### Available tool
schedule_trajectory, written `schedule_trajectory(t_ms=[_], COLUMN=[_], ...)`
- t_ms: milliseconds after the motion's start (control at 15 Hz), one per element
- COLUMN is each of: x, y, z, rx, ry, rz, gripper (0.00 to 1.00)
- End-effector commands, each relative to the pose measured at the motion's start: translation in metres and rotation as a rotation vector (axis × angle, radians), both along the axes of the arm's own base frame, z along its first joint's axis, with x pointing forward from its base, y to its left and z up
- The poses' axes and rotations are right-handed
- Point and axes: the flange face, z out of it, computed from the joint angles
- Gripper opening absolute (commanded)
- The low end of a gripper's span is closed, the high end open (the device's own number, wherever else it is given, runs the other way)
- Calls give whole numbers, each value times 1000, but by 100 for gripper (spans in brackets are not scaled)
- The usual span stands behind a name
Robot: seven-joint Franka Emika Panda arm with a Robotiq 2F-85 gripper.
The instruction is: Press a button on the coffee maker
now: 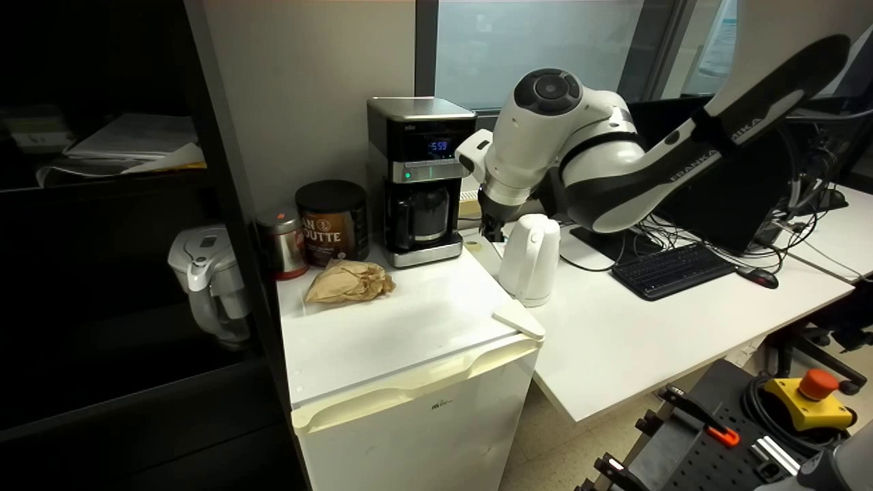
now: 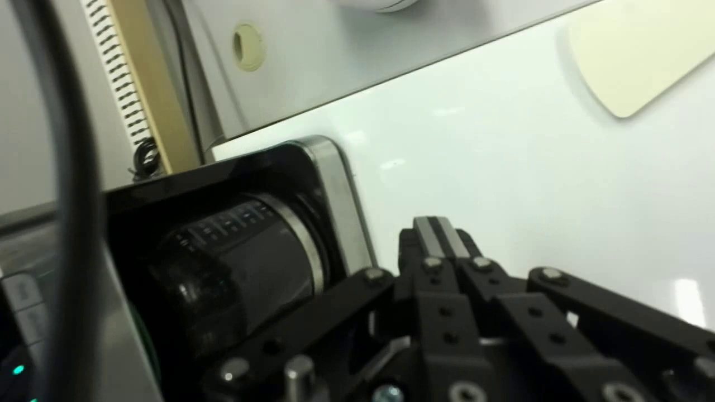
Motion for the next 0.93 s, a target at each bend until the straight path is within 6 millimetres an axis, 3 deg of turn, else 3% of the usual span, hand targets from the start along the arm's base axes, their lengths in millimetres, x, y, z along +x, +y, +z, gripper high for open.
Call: schedule_trajectory(t_ms=[0,133,267,667,867], x=[4,13,22,18,11], y=[6,14,20,10,2], z=[-7,0,24,89,104], rx=[88,133,162,204,201], ry=[123,203,297,528,657], rz=[-92,-172,-261,-551,-667], gripper=[0,0,0,0,0])
